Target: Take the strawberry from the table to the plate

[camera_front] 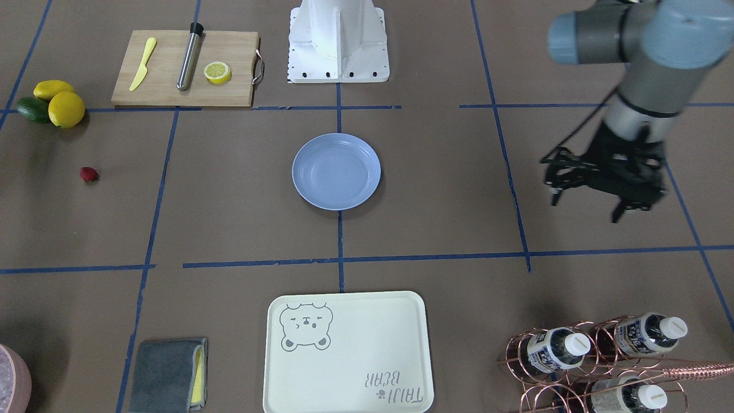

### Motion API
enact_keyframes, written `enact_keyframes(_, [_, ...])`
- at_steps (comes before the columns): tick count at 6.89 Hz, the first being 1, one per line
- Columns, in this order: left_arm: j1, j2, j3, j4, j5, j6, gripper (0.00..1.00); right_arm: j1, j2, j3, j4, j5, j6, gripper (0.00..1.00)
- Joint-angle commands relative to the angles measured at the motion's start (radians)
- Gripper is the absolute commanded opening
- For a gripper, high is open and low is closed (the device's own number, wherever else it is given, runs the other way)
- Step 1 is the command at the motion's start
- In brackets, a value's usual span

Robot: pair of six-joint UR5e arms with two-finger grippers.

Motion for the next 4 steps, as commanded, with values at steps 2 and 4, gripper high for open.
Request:
enact_keyframes(2, [-0.363, 0.179, 0.152, 0.063, -0.116, 0.402, 1.00, -0.020, -0.047, 0.026, 0.043, 0.011, 0.001, 1.00])
enact_keyframes(4, [-0.458, 0.314, 0.183, 0.087, -0.151, 0.553, 1.00, -0.041, -0.038, 0.029, 0.046, 0.013, 0.004, 1.00])
